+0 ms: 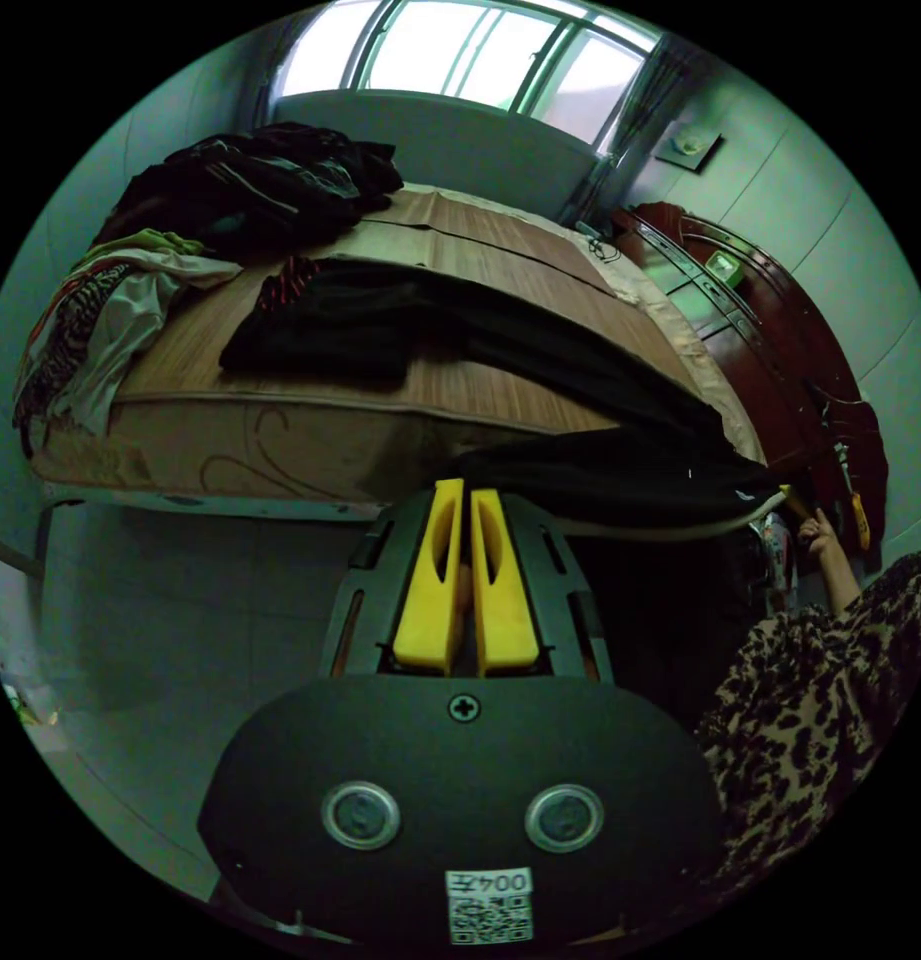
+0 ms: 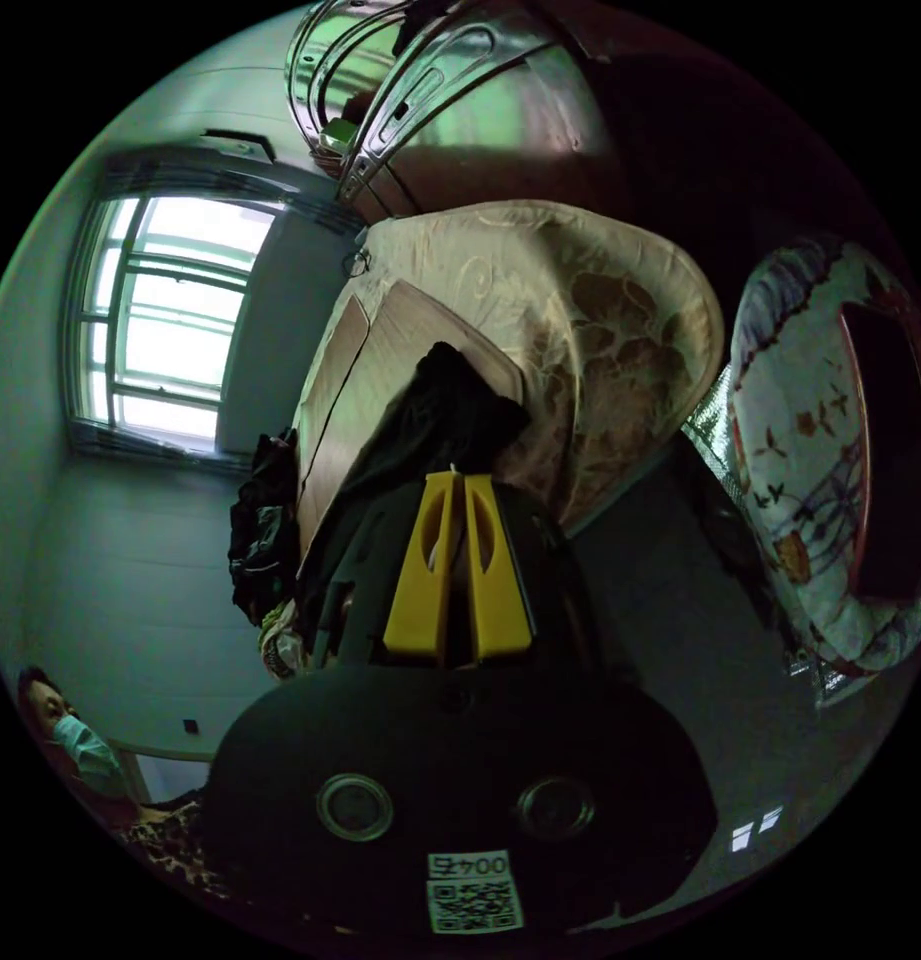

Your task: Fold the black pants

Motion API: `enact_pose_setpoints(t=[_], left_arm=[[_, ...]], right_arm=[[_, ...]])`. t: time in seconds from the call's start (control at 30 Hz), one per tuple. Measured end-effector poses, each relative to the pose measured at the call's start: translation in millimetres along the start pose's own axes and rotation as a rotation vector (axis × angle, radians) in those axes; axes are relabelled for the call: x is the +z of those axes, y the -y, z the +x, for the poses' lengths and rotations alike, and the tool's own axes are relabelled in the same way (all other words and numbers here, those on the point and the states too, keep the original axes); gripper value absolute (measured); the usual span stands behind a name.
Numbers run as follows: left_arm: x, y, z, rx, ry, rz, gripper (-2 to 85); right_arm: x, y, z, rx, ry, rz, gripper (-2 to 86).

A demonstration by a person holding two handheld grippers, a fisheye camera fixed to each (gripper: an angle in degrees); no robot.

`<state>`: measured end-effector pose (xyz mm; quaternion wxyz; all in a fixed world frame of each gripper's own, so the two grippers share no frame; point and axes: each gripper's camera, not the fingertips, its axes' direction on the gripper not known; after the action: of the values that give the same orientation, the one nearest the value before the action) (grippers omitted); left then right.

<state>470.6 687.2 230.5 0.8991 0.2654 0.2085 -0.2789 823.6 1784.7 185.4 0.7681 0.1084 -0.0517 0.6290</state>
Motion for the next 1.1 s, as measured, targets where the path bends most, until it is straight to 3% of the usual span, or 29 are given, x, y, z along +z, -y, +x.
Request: enact_pose_setpoints(t=[0.2, 0.53, 0.73, 1.1], left_arm=[[-16, 58, 4, -0.073, -0.008, 0.102, 0.6], [-27, 219, 15, -0.091, 0.058, 0.217, 0.8], [19, 353, 21, -0.046, 0.114, 0.115, 0.8], [210, 573, 0, -0.131, 0.189, -0.210, 1.3]], right_arm=[[-1, 13, -39, -0.038, 0.095, 0.008, 1.7], [25, 73, -134, -0.082, 0.040, -0.007, 1.9], [72, 122, -174, -0.056, -0.003, -0.058, 2.2], [187, 198, -213, 0.032, -0.187, -0.152, 2.7]])
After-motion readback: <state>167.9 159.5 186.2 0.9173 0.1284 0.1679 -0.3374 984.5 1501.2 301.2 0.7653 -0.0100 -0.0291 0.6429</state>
